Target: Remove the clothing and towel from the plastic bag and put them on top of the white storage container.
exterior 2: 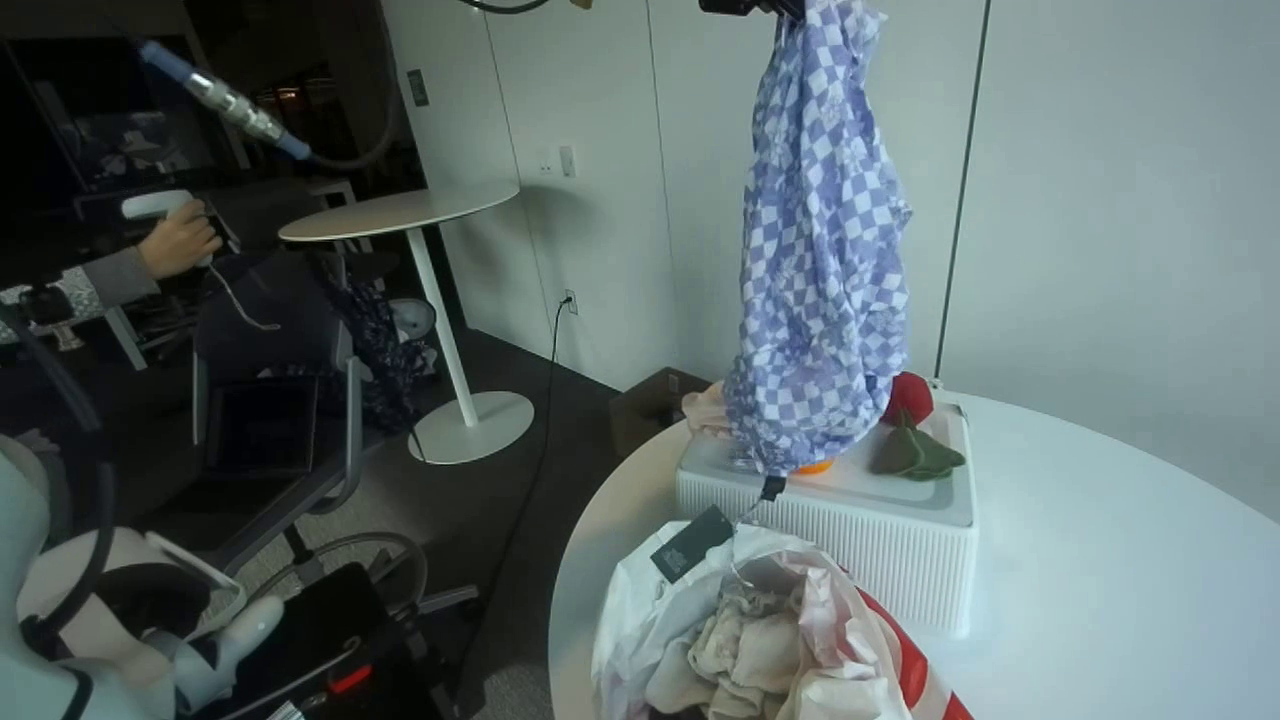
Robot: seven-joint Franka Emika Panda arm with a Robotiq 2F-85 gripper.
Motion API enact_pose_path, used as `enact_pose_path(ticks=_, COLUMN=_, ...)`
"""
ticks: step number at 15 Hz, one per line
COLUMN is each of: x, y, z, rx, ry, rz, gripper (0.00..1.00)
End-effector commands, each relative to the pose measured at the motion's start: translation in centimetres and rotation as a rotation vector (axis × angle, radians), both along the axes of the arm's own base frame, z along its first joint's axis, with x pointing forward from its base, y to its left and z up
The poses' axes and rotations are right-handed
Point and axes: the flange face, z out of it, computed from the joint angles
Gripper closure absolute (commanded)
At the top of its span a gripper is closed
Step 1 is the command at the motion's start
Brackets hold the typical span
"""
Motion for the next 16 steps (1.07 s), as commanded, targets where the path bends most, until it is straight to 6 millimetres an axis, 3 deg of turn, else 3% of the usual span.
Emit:
enact_pose_path(ticks=1, x=6.3, y=1.9, z=-1.6, rx=-0.034, ry=0.057, rz=0.099, gripper=0.98)
enact_pose_path(ticks=5, x=11.5, y=2.2, z=-6.9, rx=0.029, ry=0.162, rz=0.237, gripper=0.98)
enact_pose_path(ticks=8, x=13.8, y=1.5, z=-11.6, rx=0.108, ry=0.235, rz=0.313, gripper=0.98)
enact_pose_path(ticks=11, x=14.9, y=0.1, z=-16.3, rx=0.176, ry=0.325, rz=0.343, gripper=0.98)
enact_pose_path(ticks=16, x=16.7, y=-2.2, z=-26.7, rx=0.282, ry=0.517, rz=0.381, gripper=0.98)
